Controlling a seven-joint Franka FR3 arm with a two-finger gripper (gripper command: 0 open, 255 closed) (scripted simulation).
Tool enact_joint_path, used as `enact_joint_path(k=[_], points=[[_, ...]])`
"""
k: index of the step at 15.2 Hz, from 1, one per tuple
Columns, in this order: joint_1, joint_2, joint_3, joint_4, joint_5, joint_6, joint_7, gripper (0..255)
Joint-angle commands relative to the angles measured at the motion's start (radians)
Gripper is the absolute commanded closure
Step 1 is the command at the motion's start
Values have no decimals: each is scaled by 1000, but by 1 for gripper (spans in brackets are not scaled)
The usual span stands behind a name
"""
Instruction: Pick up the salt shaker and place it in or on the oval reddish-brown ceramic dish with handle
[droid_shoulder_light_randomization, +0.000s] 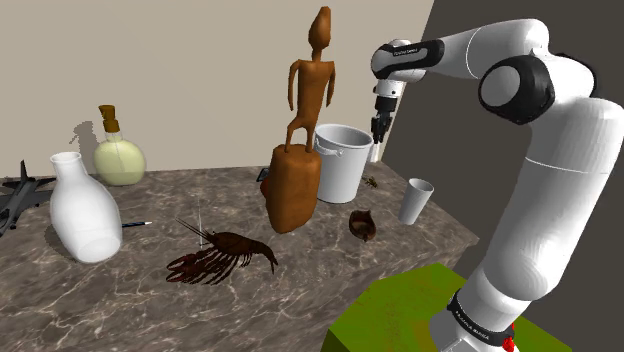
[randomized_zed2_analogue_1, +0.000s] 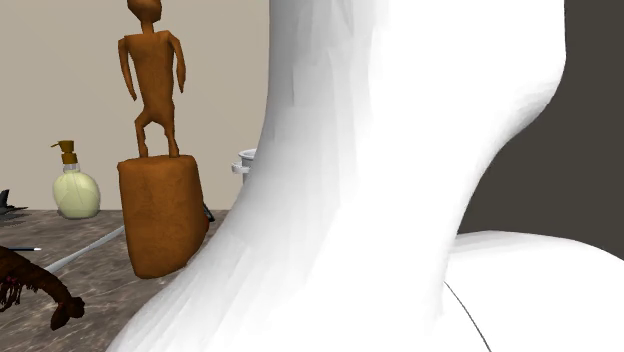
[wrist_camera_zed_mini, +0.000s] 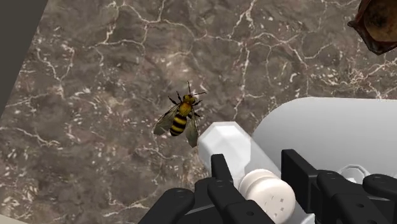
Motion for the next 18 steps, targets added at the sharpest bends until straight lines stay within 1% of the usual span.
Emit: enact_joint_path(k=[1,5,10,14,18], points=[[29,-87,8,-99,-27,19,38,255],[72,-238,38,-264,-69,41,121,255],[108,-413,93,-435,-101,46,227,255],[130,-541,146,-549,-106,34,311,255],[152,-661,206,-645,-93,12,393,255]])
